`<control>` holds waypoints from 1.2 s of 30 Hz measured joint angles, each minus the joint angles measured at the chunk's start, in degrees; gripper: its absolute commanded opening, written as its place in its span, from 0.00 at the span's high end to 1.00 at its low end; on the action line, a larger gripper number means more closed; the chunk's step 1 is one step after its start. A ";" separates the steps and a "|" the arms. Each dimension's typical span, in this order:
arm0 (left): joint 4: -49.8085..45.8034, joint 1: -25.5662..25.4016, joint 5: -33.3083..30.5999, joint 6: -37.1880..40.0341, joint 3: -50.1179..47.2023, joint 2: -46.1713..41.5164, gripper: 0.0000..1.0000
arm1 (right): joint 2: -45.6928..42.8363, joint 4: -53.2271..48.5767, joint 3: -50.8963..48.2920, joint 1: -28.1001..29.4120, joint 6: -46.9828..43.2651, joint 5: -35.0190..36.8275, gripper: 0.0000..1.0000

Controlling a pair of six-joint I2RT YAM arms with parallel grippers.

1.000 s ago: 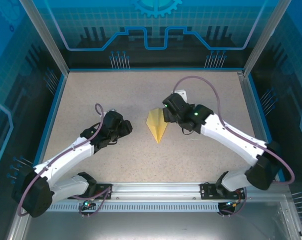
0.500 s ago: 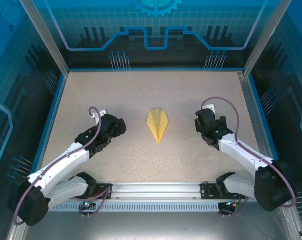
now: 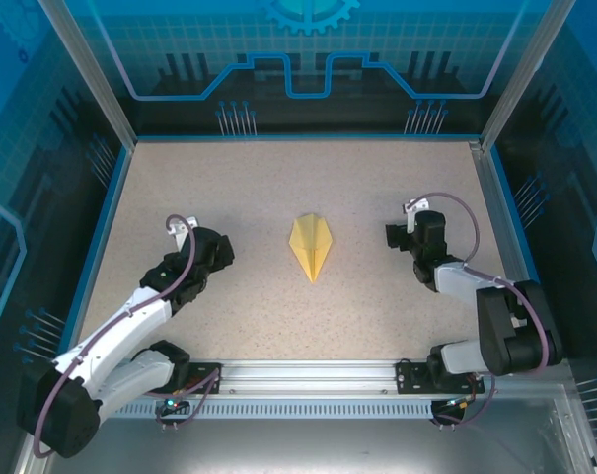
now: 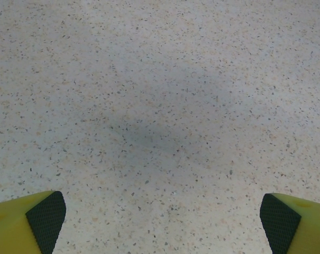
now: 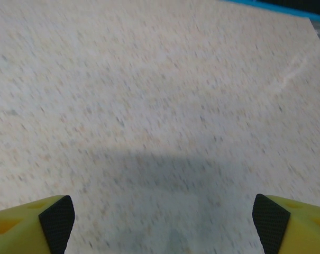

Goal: Fold a paper plane with a square sheet of paper (pick it up from the middle)
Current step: Reset both arms

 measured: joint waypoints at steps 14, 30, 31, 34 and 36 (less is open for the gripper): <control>4.13 6.86 0.44 3.41 -3.87 -1.36 0.01 | 6.19 14.62 -3.93 -3.39 -0.39 -11.10 0.01; 29.73 21.42 1.25 13.70 -10.25 9.20 0.02 | 6.19 15.34 -3.93 -3.39 -0.39 -11.54 0.00; 32.46 21.42 1.64 14.93 -11.54 10.62 0.02 | 6.19 15.32 -3.93 -3.39 -0.39 -11.54 0.01; 36.94 21.42 2.97 18.08 -12.50 14.53 0.02 | 6.19 15.34 -3.93 -3.39 -0.39 -11.56 0.01; 40.74 21.42 3.93 19.54 -12.57 15.58 0.02 | 6.19 15.32 -3.93 -3.39 -0.39 -11.56 0.01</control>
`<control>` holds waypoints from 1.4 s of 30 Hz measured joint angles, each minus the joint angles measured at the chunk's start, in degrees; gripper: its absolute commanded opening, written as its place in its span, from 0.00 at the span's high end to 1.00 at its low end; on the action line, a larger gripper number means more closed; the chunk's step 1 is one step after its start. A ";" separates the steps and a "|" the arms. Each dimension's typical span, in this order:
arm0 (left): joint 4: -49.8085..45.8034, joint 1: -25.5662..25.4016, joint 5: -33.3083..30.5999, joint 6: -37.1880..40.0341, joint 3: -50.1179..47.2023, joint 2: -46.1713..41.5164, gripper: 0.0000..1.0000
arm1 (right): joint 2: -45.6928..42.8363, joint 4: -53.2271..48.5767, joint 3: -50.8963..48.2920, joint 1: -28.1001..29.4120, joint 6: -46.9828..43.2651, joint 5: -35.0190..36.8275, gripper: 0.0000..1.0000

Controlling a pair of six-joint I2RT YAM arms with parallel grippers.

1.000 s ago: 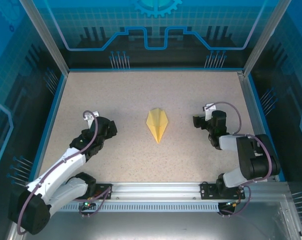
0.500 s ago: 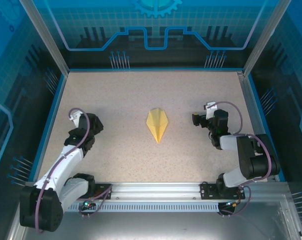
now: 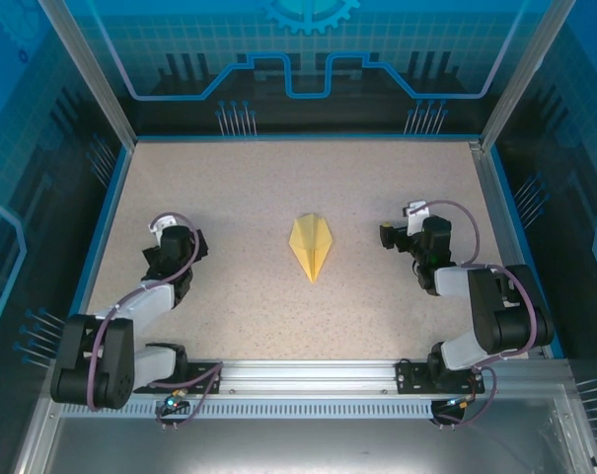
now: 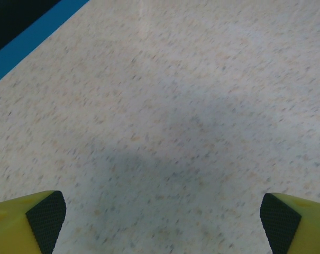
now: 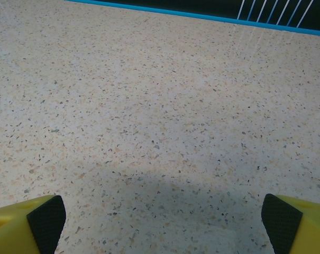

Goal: Fold a paper plane with a square sheet of paper (pick it up from the middle)
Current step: Reset both arms

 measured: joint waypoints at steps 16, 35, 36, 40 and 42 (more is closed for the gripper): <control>25.94 0.00 18.82 10.47 -0.20 16.68 0.02 | 0.00 0.00 0.00 0.00 0.00 -0.02 0.01; 27.45 0.00 19.82 11.32 -0.20 17.75 0.02 | 0.00 0.00 0.00 0.00 0.00 -0.61 0.01; 27.45 0.00 19.82 11.32 -0.20 17.75 0.02 | 0.00 0.00 0.00 0.00 0.00 -0.61 0.01; 27.47 0.00 19.82 11.32 -0.20 17.75 0.02 | 0.00 0.00 0.00 0.00 0.00 -0.61 0.01; 27.45 0.00 19.82 11.32 -0.20 17.75 0.01 | 0.00 0.00 0.00 0.00 0.00 -0.61 0.00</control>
